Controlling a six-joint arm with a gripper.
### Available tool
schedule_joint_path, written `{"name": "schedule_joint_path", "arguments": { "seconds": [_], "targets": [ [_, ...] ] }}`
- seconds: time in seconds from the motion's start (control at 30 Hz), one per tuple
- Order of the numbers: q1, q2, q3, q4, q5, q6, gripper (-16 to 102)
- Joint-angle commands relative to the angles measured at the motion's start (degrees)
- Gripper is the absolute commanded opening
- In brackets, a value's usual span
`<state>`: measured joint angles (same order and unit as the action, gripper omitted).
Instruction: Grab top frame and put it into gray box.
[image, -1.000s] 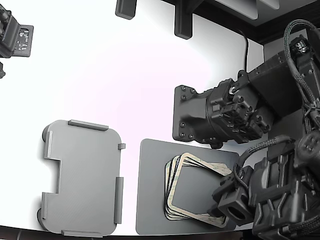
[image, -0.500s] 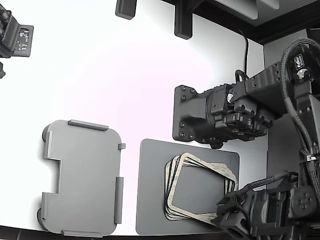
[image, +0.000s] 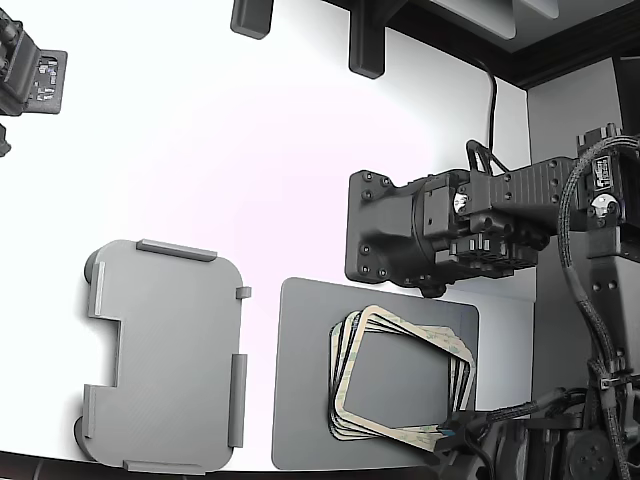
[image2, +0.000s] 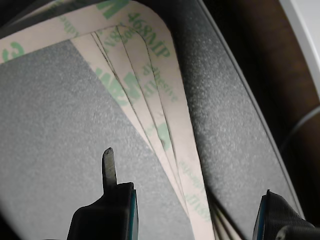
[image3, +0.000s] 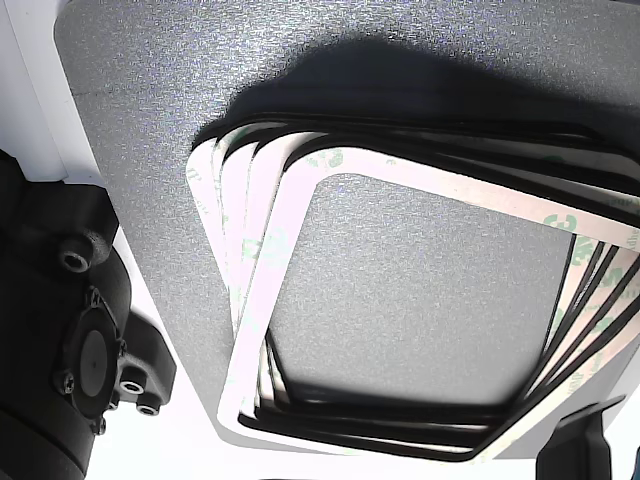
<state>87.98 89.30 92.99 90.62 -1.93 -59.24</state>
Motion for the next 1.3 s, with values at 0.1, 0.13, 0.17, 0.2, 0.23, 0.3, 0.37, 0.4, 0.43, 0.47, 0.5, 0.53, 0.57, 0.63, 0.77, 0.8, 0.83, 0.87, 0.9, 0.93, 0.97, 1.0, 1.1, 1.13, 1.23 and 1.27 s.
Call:
{"name": "schedule_joint_path", "arguments": {
  "seconds": [0.1, 0.13, 0.17, 0.2, 0.23, 0.3, 0.37, 0.4, 0.43, 0.47, 0.5, 0.53, 0.57, 0.63, 0.77, 0.8, 0.83, 0.87, 0.9, 0.93, 0.97, 1.0, 1.1, 1.13, 1.23, 1.27],
  "targets": [
    [0.7, 0.5, -1.7, 0.2, -0.7, -1.3, 98],
    [0.9, 0.2, -1.8, 0.2, -0.8, -1.3, 96],
    [1.1, -0.3, -2.0, 0.1, -0.7, -1.3, 94],
    [1.2, -0.9, -2.6, 0.2, -0.5, -1.3, 94],
    [1.3, -1.6, -3.1, 0.4, -0.3, -1.3, 94],
    [1.3, -2.7, -3.6, 0.4, 0.4, -1.8, 94],
    [1.3, -3.7, -4.0, 0.4, 1.0, -2.6, 93],
    [1.3, -4.0, -4.1, 0.4, 1.3, -3.0, 92],
    [1.3, -4.6, -4.5, 0.4, 1.4, -3.1, 91],
    [1.3, -4.9, -4.8, 0.4, 1.6, -3.1, 89],
    [1.3, -5.4, -5.1, 0.4, 1.6, -3.0, 89],
    [1.3, -5.8, -5.4, 0.5, 1.6, -3.0, 88],
    [1.3, -6.2, -5.8, 0.7, 1.5, -2.9, 88],
    [1.3, -6.5, -6.2, 1.1, 1.4, -2.9, 88],
    [1.8, -7.5, -7.9, 2.6, 1.1, -2.5, 88],
    [2.0, -7.6, -8.2, 3.1, 1.1, -2.2, 87],
    [2.2, -7.7, -8.3, 3.3, 1.2, -2.0, 86],
    [2.3, -7.7, -8.3, 3.4, 1.3, -1.9, 86],
    [2.4, -7.7, -8.0, 3.5, 1.4, -2.0, 85],
    [2.4, -7.7, -7.9, 3.5, 1.5, -2.0, 84],
    [2.4, -7.8, -7.8, 3.5, 1.6, -2.1, 82],
    [2.4, -7.9, -7.9, 3.6, 1.7, -2.1, 81],
    [2.5, -8.2, -8.2, 3.7, 1.8, -2.3, 78],
    [2.5, -8.2, -8.2, 3.7, 1.8, -2.5, 78],
    [2.5, -8.3, -8.3, 3.7, 1.9, -2.5, 81],
    [2.7, -8.3, -8.2, 3.6, 1.9, -2.3, 80]
  ]
}}
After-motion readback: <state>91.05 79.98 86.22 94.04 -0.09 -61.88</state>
